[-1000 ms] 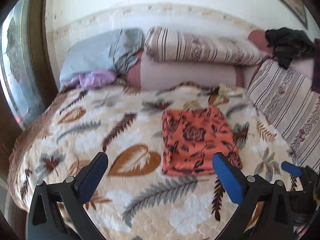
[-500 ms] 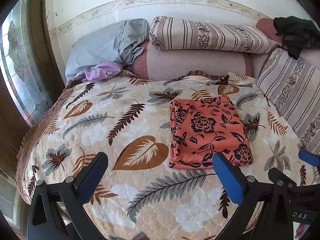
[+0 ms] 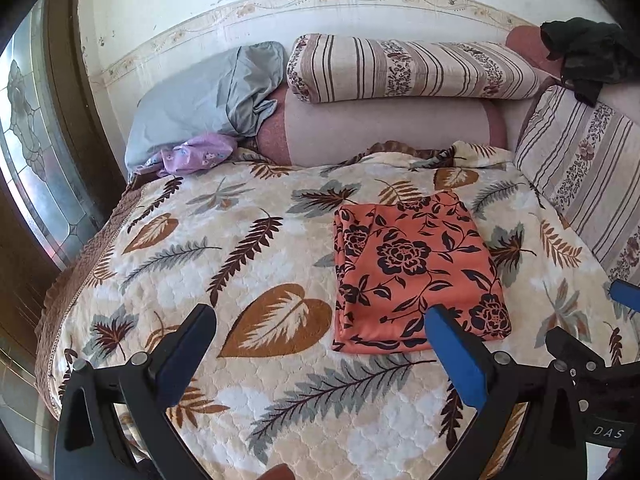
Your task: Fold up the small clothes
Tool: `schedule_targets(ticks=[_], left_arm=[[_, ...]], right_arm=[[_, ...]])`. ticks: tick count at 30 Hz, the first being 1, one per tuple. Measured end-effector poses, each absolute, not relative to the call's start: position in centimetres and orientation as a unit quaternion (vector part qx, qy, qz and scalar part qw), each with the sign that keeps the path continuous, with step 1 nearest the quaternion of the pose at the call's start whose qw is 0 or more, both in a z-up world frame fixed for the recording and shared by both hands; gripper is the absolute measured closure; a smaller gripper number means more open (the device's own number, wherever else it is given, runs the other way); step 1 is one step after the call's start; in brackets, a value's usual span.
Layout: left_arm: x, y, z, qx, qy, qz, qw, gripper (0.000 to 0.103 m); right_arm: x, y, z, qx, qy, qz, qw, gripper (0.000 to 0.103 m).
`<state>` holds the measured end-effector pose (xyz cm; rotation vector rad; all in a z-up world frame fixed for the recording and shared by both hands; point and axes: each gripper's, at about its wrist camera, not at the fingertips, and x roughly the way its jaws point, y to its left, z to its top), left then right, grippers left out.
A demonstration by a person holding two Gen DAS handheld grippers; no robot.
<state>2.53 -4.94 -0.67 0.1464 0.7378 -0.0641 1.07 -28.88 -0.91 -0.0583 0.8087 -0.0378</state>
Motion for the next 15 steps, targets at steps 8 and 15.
schedule_targets(ticks=[8, 15], left_arm=[[3.8, -5.9, -1.3, 0.08, 0.367, -0.031, 0.926, 0.0], [4.0, -6.1, -1.0, 0.079, 0.345, -0.046, 0.934, 0.0]], right_arm=[[2.4, -29.2, -1.1, -0.035, 0.393, -0.02, 0.919, 0.0], [3.5, -28.9, -1.3, -0.037, 0.392, -0.013, 0.919, 0.0]])
